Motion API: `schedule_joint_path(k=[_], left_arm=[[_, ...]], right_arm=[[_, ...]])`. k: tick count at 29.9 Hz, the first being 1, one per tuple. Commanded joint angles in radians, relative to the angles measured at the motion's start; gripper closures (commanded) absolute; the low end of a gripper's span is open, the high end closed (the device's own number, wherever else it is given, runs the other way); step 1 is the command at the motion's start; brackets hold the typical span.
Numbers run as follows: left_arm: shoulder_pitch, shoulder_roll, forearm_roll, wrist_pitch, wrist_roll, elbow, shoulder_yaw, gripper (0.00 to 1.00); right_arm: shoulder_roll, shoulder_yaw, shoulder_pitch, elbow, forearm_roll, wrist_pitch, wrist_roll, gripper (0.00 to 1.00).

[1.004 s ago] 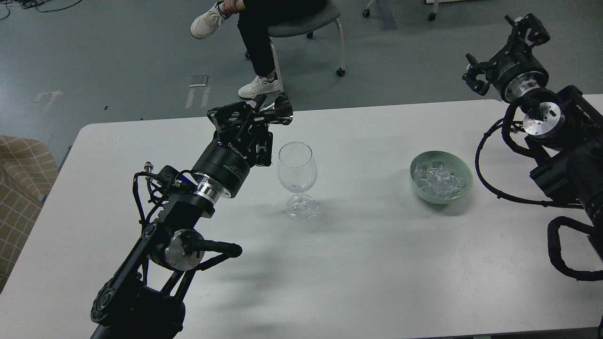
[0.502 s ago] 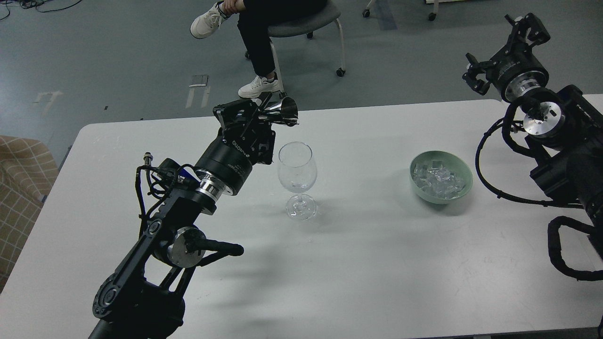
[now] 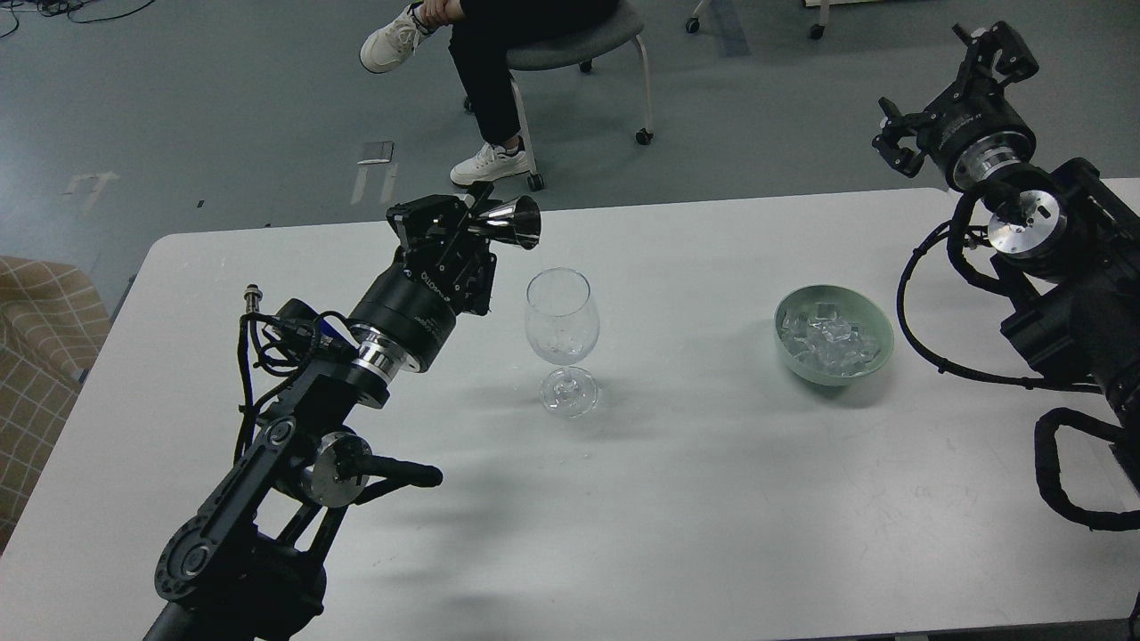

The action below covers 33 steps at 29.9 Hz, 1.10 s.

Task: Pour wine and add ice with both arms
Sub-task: 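Tilt the held jigger over the wine glass to pour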

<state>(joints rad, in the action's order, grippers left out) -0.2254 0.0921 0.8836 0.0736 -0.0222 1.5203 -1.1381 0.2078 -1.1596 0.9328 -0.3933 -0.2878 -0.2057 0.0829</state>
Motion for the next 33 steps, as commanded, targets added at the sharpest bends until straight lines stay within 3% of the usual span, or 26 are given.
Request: schedule_joint_path(k=[1, 33], left_arm=[[-0.002, -0.002, 0.034, 0.003, -0.001, 0.000, 0.000, 0.99], [-0.029, 0.049, 0.182, 0.009, -0.033, -0.002, 0.070, 0.98]], right_arm=[[-0.002, -0.002, 0.001, 0.001, 0.001, 0.002, 0.000, 0.00], [0.001, -0.008, -0.002, 0.005, 0.002, -0.003, 0.000, 0.00]])
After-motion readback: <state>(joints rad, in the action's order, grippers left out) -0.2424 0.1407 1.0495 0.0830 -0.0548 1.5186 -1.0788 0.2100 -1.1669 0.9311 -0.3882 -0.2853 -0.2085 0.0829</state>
